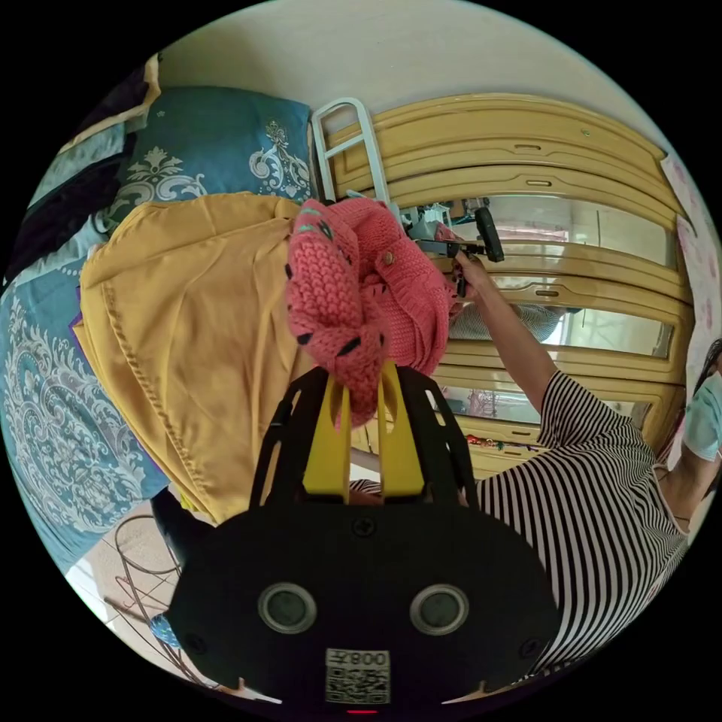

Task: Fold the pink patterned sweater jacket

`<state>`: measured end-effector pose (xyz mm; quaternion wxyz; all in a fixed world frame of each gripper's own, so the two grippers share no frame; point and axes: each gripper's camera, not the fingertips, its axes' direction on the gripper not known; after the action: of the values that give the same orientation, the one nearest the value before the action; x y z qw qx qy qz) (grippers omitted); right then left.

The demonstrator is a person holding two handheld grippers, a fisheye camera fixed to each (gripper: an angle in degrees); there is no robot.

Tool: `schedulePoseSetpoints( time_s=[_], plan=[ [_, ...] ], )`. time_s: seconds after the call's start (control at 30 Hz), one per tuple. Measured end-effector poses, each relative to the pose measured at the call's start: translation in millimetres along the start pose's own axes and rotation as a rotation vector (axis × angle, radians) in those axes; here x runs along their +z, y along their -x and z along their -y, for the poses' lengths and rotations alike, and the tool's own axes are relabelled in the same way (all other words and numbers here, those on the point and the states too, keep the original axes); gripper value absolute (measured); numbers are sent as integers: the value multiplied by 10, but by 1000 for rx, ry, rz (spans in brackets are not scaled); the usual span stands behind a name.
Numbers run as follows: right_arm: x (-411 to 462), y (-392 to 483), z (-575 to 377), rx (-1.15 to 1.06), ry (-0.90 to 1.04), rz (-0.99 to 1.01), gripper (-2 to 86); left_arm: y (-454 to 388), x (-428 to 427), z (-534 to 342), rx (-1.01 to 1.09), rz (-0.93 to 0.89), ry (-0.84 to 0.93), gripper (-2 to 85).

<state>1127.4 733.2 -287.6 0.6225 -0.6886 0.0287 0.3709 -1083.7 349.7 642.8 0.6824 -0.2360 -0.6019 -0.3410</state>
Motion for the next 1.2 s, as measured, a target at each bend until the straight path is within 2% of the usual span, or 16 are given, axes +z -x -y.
schedulePoseSetpoints(
  time_s=[0.2,0.4,0.63,0.77,0.87,1.0,1.2],
  plan=[
    [-539,314,-358,19,-103,5,22,-147,-221,-453,30,-27,-3,69],
    [-1461,974,-1163,1,-375,30,16,-405,-560,-1097,124,-101,-20,67],
    [-2453,2151,-2430,-8,-649,-5,13,-741,-1204,-2110,292,-275,-64,65],
    [-2956,3047,-3184,-38,-800,-27,11,-1007,-1708,-2761,426,-309,-84,64],
    [-3272,3746,-3634,-100,-902,-31,11,-1152,-2312,-3414,515,-383,-159,62],
    [-3547,4593,-4019,-227,-1018,19,11,-1181,-3454,-4493,603,-477,-370,62],
    [-3709,5933,-4153,-523,-1099,176,10,-1210,-5059,-6321,697,-319,-717,62]
  ],
)
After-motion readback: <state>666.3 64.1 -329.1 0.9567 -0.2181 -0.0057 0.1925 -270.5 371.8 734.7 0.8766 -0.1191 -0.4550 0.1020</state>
